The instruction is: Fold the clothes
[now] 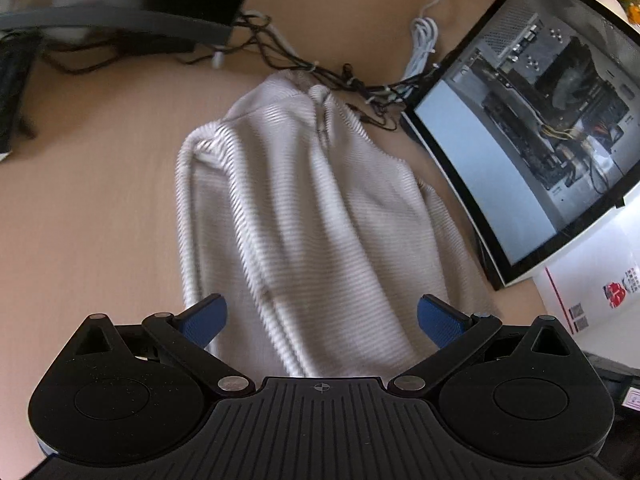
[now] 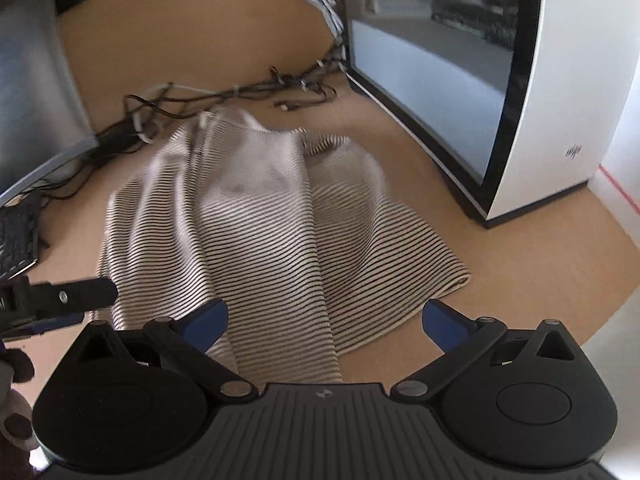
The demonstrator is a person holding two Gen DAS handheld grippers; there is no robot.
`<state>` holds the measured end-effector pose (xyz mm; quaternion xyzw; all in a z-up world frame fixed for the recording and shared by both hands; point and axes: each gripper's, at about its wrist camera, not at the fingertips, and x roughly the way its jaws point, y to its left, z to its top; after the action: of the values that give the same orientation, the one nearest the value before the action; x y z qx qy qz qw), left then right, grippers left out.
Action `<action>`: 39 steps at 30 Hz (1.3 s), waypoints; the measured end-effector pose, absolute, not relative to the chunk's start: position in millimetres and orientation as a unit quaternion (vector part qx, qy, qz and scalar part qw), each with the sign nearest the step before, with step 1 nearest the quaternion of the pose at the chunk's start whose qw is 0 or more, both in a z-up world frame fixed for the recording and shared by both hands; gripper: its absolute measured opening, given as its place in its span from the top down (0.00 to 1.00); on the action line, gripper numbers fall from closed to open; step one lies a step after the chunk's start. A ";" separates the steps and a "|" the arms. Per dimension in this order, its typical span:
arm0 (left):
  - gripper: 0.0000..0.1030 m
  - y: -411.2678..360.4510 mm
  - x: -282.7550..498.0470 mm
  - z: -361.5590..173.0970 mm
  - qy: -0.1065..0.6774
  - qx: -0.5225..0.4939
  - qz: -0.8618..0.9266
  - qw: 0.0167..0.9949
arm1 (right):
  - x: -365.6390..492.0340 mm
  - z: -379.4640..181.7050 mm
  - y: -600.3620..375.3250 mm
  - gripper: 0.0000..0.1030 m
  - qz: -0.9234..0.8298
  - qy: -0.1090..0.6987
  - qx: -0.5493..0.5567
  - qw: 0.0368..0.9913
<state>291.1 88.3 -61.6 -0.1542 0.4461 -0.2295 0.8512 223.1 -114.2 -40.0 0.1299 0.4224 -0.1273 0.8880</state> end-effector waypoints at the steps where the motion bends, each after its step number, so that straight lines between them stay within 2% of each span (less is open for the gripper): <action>1: 0.00 84.6 297.7 -64.2 0.445 -0.150 -0.237 0.851 | 228.3 -43.1 -115.5 0.00 -0.131 0.430 0.141 0.882; 6: 0.00 82.5 318.5 -89.4 0.474 -0.180 -0.259 0.822 | 235.0 -49.0 -119.7 0.00 -0.124 0.438 0.184 0.871; 8: 0.00 88.8 314.8 -91.8 0.459 -0.193 -0.272 0.823 | 238.1 -50.8 -122.5 0.00 -0.117 0.436 0.181 0.874; 13: 0.00 93.6 300.8 -91.1 0.461 -0.167 -0.291 0.822 | 254.7 -53.9 -143.3 0.00 -0.068 0.414 0.204 0.884; 17: 0.00 96.5 280.5 -87.3 0.481 -0.143 -0.270 0.822 | 273.4 -76.0 -157.9 0.00 0.002 0.459 0.243 0.854; 25: 0.00 103.9 228.4 -81.0 0.524 -0.105 -0.263 0.803 | 240.5 -78.3 -162.8 0.00 0.105 0.494 0.243 0.828; 27: 0.00 115.2 227.4 -79.1 0.532 -0.142 -0.250 0.796 | 230.0 -79.3 -164.2 0.00 0.119 0.498 0.249 0.822; 32: 0.00 137.3 250.8 -78.8 0.496 -0.240 -0.201 0.810 | 219.9 -80.1 -164.3 0.00 0.123 0.485 0.260 0.826; 33: 0.02 137.5 256.3 -82.5 0.493 -0.253 -0.198 0.808 | 219.4 -80.0 -164.5 0.00 0.121 0.484 0.261 0.826; 35: 0.12 134.3 267.5 -88.8 0.493 -0.270 -0.195 0.804 | 216.1 -80.0 -166.8 0.00 0.118 0.480 0.269 0.827; 36: 0.20 130.1 271.1 -89.5 0.489 -0.270 -0.201 0.805 | 213.9 -80.0 -168.5 0.00 0.115 0.477 0.274 0.827; 37: 0.23 125.5 274.8 -90.1 0.486 -0.270 -0.206 0.806 | 212.9 -80.3 -169.1 0.00 0.111 0.474 0.278 0.828; 38: 0.30 118.8 278.9 -91.2 0.485 -0.263 -0.209 0.808 | 211.5 -80.4 -169.1 0.00 0.107 0.471 0.280 0.830; 39: 0.44 112.4 282.9 -92.2 0.485 -0.256 -0.211 0.809 | 210.3 -80.3 -168.6 0.00 0.104 0.468 0.280 0.832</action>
<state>282.9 112.4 -92.2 -0.2562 0.4846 -0.2106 0.8094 210.3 -168.6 -80.3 0.2801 0.4679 0.1043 0.8317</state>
